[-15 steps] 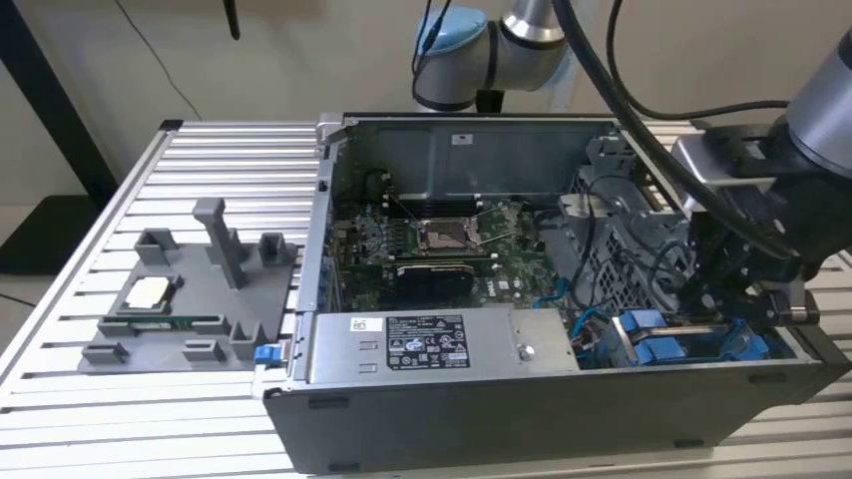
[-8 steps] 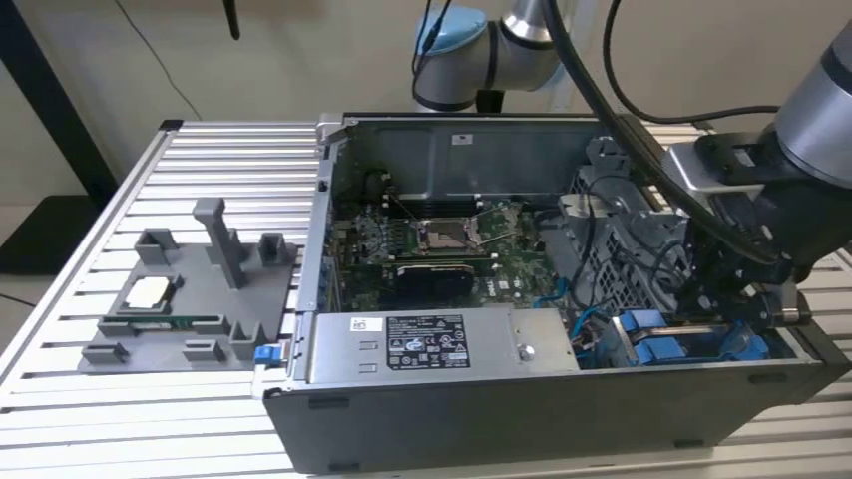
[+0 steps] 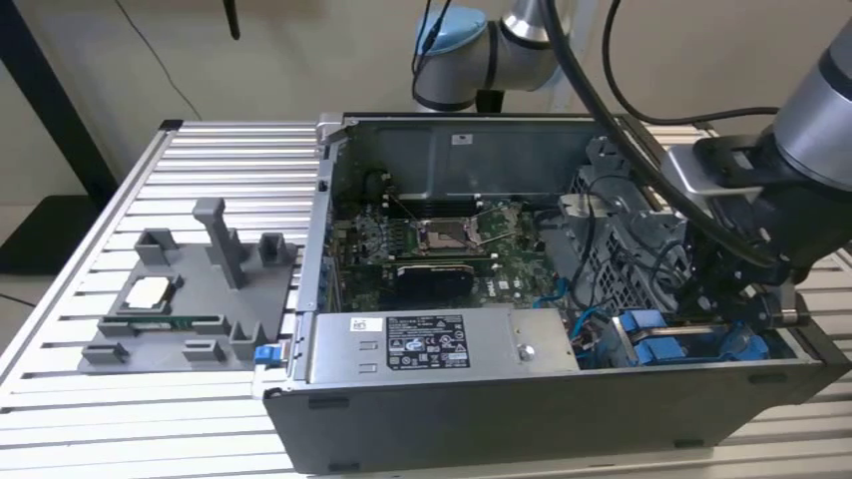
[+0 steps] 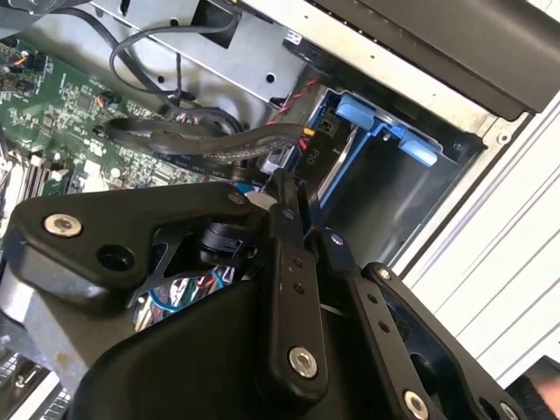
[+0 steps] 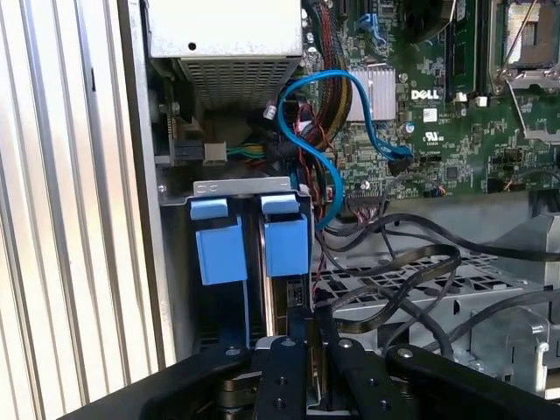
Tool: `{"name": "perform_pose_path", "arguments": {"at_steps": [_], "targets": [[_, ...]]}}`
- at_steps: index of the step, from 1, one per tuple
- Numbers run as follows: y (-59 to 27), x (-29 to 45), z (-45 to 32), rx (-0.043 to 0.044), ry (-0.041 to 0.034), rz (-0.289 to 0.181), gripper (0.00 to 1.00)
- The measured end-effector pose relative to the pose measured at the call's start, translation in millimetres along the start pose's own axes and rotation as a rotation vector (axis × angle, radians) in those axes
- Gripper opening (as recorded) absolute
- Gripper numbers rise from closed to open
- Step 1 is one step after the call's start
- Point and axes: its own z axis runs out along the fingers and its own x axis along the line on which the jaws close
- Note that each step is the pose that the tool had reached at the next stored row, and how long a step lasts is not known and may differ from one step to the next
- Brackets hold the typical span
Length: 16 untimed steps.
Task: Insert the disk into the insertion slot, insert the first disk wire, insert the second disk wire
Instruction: 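Insert the second disk wire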
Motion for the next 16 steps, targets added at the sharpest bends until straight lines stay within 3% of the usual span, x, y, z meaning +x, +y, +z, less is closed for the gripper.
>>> {"name": "perform_pose_path", "arguments": {"at_steps": [10,14,16], "targets": [[-2.6,0.2,2.0,-0.0036,-0.0014,-0.024,0.16],[-2.3,0.8,6.2,-0.0041,-0.0002,-0.027,0.16],[-2.2,1.2,9.4,-0.0042,-0.0037,-0.028,0.17]]}}
